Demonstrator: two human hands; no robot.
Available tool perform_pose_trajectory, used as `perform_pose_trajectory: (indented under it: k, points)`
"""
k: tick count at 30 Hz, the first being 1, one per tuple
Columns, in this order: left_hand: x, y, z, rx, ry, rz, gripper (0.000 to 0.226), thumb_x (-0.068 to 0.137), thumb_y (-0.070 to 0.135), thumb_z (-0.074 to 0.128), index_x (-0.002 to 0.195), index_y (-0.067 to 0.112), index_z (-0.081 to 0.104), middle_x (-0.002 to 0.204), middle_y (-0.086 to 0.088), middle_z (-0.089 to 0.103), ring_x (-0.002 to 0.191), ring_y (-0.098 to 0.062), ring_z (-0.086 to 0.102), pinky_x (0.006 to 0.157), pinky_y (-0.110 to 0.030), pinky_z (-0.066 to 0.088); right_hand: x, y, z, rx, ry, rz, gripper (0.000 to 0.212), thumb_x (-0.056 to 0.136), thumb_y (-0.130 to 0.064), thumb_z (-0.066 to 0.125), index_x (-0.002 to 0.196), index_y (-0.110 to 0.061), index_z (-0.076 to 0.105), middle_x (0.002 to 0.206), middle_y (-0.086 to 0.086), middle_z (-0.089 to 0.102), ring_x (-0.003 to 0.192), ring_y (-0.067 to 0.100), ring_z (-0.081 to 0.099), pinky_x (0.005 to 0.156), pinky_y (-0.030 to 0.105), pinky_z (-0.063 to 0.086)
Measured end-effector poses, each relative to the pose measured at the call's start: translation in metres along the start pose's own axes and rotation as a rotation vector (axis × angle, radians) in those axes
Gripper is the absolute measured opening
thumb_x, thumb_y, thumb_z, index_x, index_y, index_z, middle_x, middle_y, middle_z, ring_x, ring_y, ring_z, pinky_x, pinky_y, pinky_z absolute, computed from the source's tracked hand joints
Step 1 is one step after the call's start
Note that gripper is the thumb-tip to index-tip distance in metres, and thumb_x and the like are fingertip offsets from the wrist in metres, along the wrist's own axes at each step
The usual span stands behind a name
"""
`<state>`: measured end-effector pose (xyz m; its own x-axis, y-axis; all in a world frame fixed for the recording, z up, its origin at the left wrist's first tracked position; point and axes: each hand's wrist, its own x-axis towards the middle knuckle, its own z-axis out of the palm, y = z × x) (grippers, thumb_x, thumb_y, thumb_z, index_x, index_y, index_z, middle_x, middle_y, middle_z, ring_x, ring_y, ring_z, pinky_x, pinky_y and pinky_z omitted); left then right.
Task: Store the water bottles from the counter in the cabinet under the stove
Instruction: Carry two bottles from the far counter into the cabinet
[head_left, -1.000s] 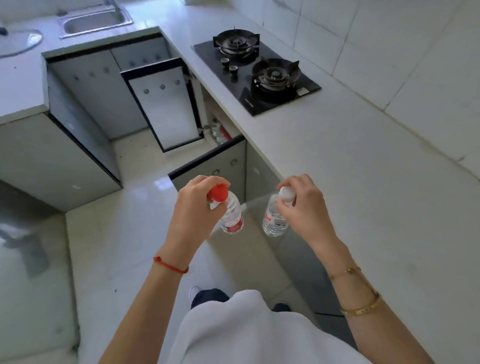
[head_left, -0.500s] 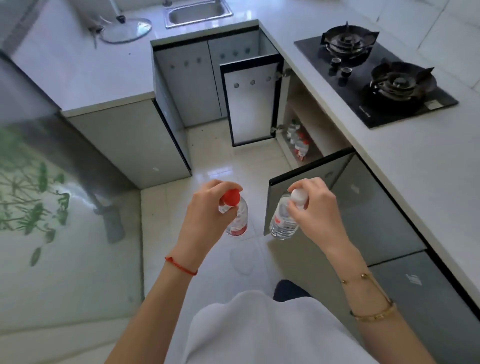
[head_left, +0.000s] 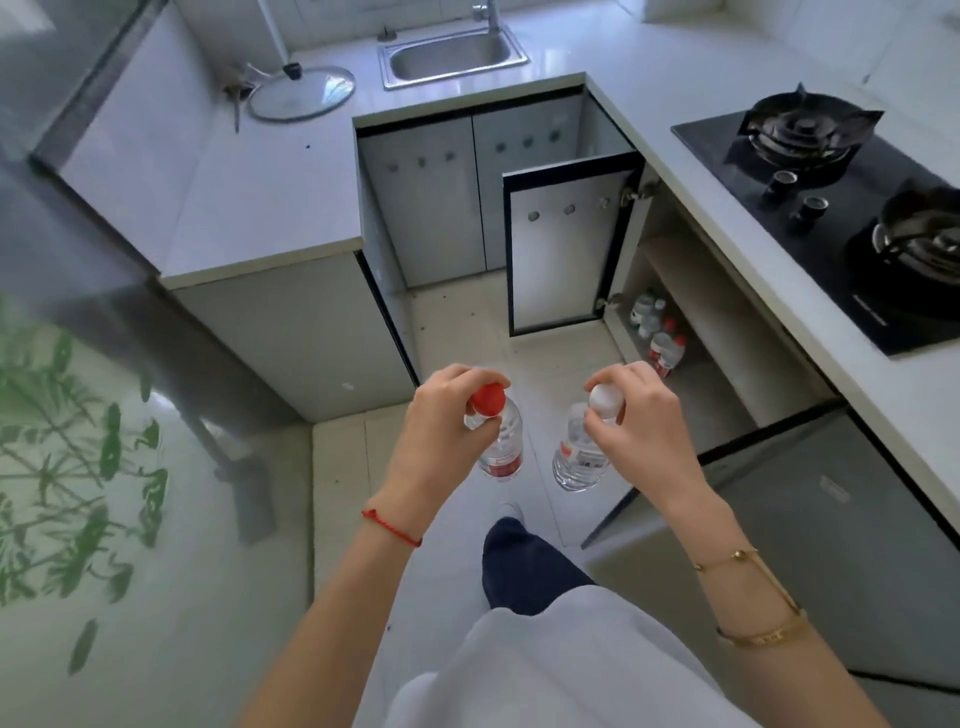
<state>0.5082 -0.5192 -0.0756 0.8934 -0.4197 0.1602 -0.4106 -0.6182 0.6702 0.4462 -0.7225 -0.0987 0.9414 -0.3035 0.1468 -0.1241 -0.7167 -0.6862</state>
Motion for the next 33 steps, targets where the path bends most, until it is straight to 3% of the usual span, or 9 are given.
perform_pose_trajectory:
  k: [8, 12, 18, 22, 26, 28, 33]
  points:
    - [0.161, -0.034, 0.002, 0.019, -0.118, 0.1, 0.04, 0.075, 0.0, 0.072, 0.107, 0.022, 0.07, 0.107, 0.004, 0.066, 0.1, -0.015, 0.06, 0.087, -0.028, 0.051, 0.137, 0.002, 0.022, -0.04, 0.066, 0.1, 0.019, 0.082, -0.012, 0.068, 0.098, -0.016, 0.059, 0.102, 0.001, 0.05, 0.082, 0.014, 0.054, 0.07, 0.024, 0.05]
    - [0.229, -0.045, 0.009, 0.009, -0.209, 0.176, 0.04, 0.075, 0.0, 0.071, 0.11, 0.02, 0.07, 0.109, 0.003, 0.066, 0.1, -0.016, 0.059, 0.086, -0.022, 0.047, 0.184, 0.01, 0.025, -0.071, 0.14, 0.177, 0.019, 0.08, -0.009, 0.067, 0.095, -0.017, 0.058, 0.101, 0.0, 0.048, 0.08, 0.014, 0.054, 0.065, 0.018, 0.044]
    - [0.321, -0.053, 0.033, -0.017, -0.341, 0.346, 0.037, 0.078, 0.002, 0.072, 0.111, 0.018, 0.07, 0.11, 0.001, 0.067, 0.102, -0.018, 0.06, 0.087, -0.026, 0.051, 0.235, 0.021, 0.032, -0.109, 0.239, 0.338, 0.019, 0.082, -0.007, 0.066, 0.097, -0.016, 0.059, 0.104, 0.0, 0.049, 0.084, 0.015, 0.054, 0.067, 0.018, 0.042]
    - [0.373, -0.055, 0.06, -0.021, -0.453, 0.494, 0.038, 0.079, 0.003, 0.072, 0.113, 0.018, 0.069, 0.112, 0.001, 0.066, 0.103, -0.016, 0.059, 0.086, -0.018, 0.044, 0.259, 0.037, 0.039, -0.148, 0.339, 0.459, 0.017, 0.082, -0.007, 0.065, 0.096, -0.015, 0.059, 0.104, 0.0, 0.049, 0.082, 0.017, 0.055, 0.063, 0.019, 0.039]
    - [0.42, -0.051, 0.099, -0.02, -0.578, 0.625, 0.037, 0.078, 0.003, 0.072, 0.112, 0.017, 0.069, 0.109, -0.001, 0.067, 0.101, -0.019, 0.06, 0.085, -0.021, 0.045, 0.275, 0.058, 0.045, -0.149, 0.45, 0.63, 0.017, 0.082, -0.006, 0.063, 0.097, -0.014, 0.059, 0.106, 0.0, 0.05, 0.083, 0.018, 0.054, 0.067, 0.023, 0.044]
    - [0.437, -0.046, 0.121, -0.047, -0.627, 0.654, 0.035, 0.077, 0.003, 0.071, 0.11, 0.016, 0.069, 0.109, -0.002, 0.067, 0.1, -0.021, 0.061, 0.085, -0.027, 0.05, 0.279, 0.071, 0.043, -0.15, 0.502, 0.7, 0.017, 0.082, -0.005, 0.063, 0.096, -0.012, 0.059, 0.105, 0.002, 0.05, 0.082, 0.02, 0.055, 0.07, 0.031, 0.046]
    - [0.466, -0.032, 0.186, -0.102, -0.712, 0.644, 0.036, 0.078, 0.004, 0.071, 0.112, 0.016, 0.069, 0.112, -0.002, 0.067, 0.105, -0.021, 0.06, 0.09, -0.03, 0.051, 0.289, 0.119, 0.035, -0.15, 0.539, 0.837, 0.016, 0.082, -0.003, 0.063, 0.096, -0.009, 0.058, 0.106, 0.003, 0.049, 0.079, 0.019, 0.052, 0.068, 0.026, 0.039]
